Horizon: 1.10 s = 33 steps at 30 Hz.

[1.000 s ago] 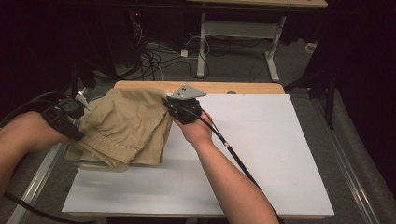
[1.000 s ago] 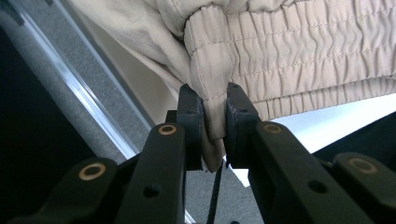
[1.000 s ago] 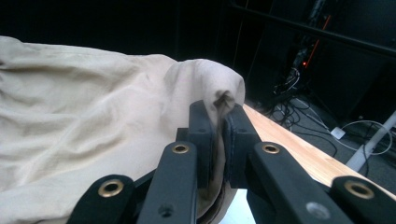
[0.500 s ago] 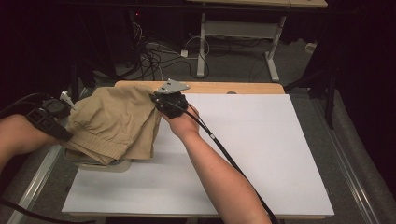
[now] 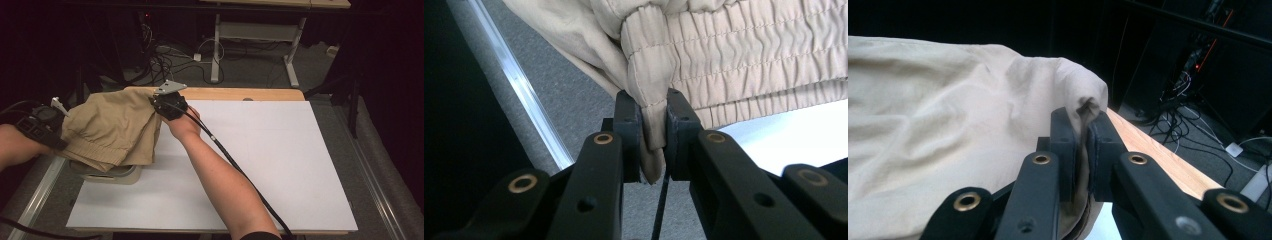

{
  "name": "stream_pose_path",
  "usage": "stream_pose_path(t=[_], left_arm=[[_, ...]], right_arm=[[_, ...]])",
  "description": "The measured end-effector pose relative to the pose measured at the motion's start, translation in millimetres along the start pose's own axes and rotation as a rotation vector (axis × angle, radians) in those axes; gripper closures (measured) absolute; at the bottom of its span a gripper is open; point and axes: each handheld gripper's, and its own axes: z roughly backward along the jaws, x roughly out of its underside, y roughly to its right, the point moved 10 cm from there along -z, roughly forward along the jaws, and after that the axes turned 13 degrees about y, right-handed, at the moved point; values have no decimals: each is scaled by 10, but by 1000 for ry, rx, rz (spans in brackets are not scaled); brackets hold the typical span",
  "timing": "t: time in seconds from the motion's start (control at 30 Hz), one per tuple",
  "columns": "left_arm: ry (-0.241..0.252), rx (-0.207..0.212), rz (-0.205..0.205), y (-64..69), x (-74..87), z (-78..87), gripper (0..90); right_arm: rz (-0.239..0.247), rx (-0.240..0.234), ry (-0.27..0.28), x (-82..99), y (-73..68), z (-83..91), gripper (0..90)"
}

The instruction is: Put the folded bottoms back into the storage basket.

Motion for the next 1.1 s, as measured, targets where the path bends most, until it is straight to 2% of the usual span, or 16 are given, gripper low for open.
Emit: stream_pose_path(t=[0.1,0.3,0.43,0.5,0.63,0.73,0.93,1.0,1.03,1.07,1.1], left_arm=[[10,18,8,19,-13,-55,779],[-22,29,-3,91,33,-224,778],[-86,32,-33,137,147,-379,773],[-95,43,-35,149,167,-421,773],[-89,77,-32,207,177,-431,773],[-108,89,-49,251,200,-439,773],[-126,83,-46,224,217,-458,765],[-116,72,-46,211,214,-471,699],[-109,67,-46,202,207,-470,637],[-99,64,-37,193,195,-468,637],[-81,57,-30,177,171,-462,589]], right_arm=[[-1,5,-30,83,43,-30,851],[-15,7,-72,266,73,-132,851],[-9,7,-99,361,60,-216,850],[-5,9,-102,384,59,-231,850],[-1,10,-127,457,79,-244,850],[-7,3,-130,459,103,-225,847],[-5,3,-149,528,71,-197,836],[-25,6,-163,572,77,-195,704],[-34,4,-160,564,90,-189,618],[-34,4,-160,564,90,-189,618],[-47,1,-159,549,102,-180,550]])
